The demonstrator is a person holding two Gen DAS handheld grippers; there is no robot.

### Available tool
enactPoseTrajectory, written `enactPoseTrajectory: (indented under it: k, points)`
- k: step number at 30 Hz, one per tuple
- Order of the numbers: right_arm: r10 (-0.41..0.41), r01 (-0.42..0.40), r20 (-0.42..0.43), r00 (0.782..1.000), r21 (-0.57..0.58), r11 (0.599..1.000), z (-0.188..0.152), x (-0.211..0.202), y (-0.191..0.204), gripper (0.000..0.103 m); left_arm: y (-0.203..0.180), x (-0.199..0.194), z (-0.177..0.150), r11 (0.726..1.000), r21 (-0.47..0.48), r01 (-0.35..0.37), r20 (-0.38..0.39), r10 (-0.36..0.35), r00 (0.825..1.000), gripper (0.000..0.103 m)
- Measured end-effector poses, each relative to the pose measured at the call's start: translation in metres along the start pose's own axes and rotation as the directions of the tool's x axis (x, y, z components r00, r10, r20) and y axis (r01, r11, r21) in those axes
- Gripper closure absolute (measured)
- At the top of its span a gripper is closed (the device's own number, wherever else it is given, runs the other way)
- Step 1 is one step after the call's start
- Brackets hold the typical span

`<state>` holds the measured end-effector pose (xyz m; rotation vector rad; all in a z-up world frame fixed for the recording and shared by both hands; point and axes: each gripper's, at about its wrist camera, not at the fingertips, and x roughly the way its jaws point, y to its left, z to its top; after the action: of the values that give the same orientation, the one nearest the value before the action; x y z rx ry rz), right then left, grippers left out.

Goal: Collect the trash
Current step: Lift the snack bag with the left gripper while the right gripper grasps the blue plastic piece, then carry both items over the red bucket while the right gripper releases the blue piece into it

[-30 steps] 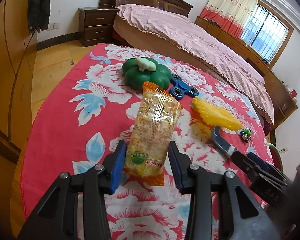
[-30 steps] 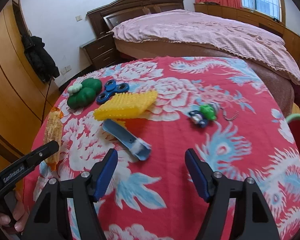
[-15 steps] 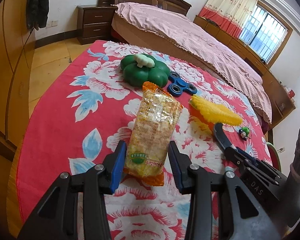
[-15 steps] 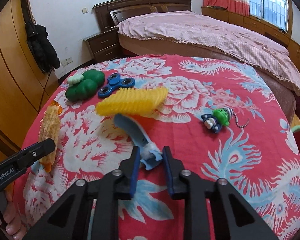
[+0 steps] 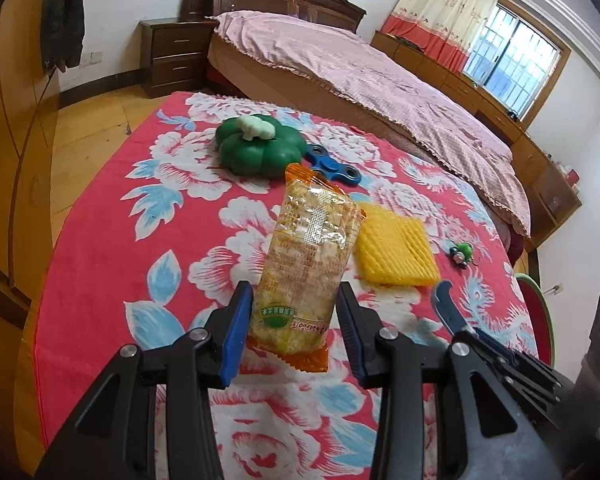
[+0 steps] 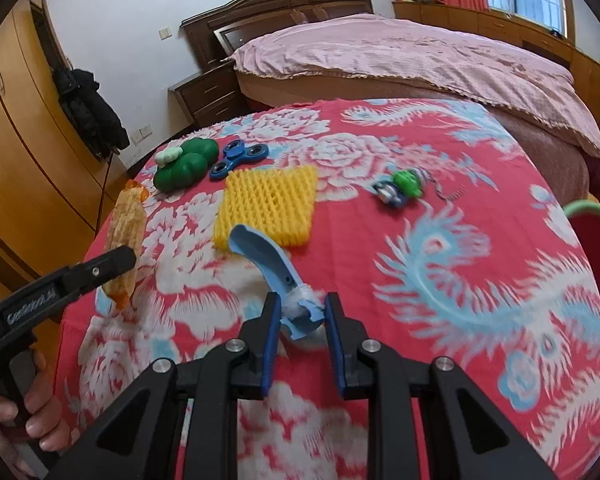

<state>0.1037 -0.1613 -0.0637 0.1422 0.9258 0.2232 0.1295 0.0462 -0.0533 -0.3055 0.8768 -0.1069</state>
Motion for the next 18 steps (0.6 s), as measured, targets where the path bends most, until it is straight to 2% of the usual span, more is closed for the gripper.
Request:
enactPoseTrajectory:
  k: [18]
  points:
    - [-0.074, 0.052, 0.114, 0.991, 0.188, 0.981, -0.028, -0.075, -0.062, 0.079, -0.055, -0.019, -0.017, 0.991, 0.100, 0.089, -0.023, -0.087, 0.996, 0.060]
